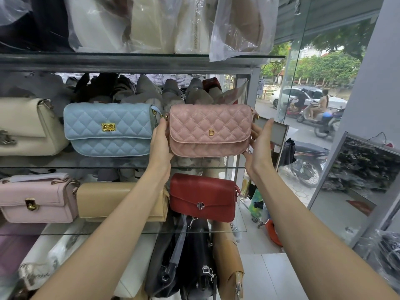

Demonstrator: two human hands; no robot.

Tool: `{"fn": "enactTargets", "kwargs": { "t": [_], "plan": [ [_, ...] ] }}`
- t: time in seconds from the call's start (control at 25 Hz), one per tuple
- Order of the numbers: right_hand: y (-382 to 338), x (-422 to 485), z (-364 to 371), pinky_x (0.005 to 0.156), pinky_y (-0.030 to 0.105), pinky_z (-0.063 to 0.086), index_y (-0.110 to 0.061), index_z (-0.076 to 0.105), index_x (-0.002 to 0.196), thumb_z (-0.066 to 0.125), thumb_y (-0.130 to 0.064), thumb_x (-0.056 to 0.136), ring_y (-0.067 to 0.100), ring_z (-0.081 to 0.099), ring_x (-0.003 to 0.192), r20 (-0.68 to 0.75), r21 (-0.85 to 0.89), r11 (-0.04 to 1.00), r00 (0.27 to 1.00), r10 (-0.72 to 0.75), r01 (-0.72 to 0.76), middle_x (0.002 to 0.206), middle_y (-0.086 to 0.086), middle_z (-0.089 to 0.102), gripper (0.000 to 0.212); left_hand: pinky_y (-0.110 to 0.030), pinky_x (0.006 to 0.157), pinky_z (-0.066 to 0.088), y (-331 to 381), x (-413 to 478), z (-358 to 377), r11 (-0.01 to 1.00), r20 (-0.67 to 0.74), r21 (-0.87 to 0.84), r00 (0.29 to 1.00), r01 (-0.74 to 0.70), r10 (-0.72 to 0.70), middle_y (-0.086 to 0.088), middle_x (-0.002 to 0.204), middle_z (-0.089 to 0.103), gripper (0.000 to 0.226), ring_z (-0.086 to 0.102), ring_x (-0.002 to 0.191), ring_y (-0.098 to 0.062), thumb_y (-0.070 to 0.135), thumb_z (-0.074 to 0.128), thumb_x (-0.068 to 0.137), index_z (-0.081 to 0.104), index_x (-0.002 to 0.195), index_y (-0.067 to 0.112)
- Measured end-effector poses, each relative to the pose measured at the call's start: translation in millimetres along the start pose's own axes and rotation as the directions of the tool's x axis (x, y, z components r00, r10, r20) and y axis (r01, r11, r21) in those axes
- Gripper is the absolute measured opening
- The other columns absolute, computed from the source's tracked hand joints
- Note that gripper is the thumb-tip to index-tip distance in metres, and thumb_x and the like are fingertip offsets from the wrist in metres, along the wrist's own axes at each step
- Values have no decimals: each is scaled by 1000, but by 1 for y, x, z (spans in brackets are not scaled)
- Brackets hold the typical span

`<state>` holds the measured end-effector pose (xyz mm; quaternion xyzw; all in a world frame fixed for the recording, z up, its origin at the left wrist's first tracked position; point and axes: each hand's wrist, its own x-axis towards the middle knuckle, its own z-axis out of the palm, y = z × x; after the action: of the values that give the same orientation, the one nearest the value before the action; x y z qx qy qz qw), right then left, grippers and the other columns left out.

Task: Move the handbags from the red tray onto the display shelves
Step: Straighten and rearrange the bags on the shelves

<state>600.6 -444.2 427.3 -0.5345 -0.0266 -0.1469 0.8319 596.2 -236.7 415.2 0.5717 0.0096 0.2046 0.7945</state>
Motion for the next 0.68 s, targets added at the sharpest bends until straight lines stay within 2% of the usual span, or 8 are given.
{"fn": "enactTargets", "kwargs": {
  "t": [0.12,0.2,0.32,0.52,0.68],
  "plan": [
    [-3,-3,1,89,26,51,-26,62,113,16,-61,105,-3,64,88,9,-16,1000,1000,-1,1,94,-16,70,59,-36,97,52,0,0,0,1000,-5,11,1000,-6,6,11,131,66,49,62,117,-6,59,43,101,57,138,31],
    [-5,-4,1,87,27,51,-26,62,106,17,-61,105,2,65,90,3,-19,1000,1000,-4,4,96,-11,69,58,-38,101,51,-2,1,0,999,-18,29,999,-31,32,13,132,66,51,61,121,-7,63,46,97,58,137,34],
    [-6,-5,1,89,29,51,-26,62,104,18,-61,105,4,64,90,9,-26,1000,1000,-10,11,97,-9,68,57,-43,109,46,-4,3,-1,998,-45,34,997,-54,55,14,133,65,61,60,122,-6,69,49,85,59,136,36],
    [-4,-3,2,91,29,51,-27,61,105,17,-61,105,3,64,92,25,-29,999,1000,-16,17,100,-10,68,55,-44,112,44,-4,1,-4,999,-45,29,998,-39,40,12,138,62,80,58,126,-8,79,51,71,59,138,35],
    [-4,-3,0,87,27,52,-29,61,102,17,-60,106,3,64,92,37,-32,999,999,-17,18,100,-10,68,54,-45,112,43,-5,3,-4,997,-37,53,998,-57,59,14,134,65,82,59,125,-9,83,49,67,62,134,36]
  ]
}}
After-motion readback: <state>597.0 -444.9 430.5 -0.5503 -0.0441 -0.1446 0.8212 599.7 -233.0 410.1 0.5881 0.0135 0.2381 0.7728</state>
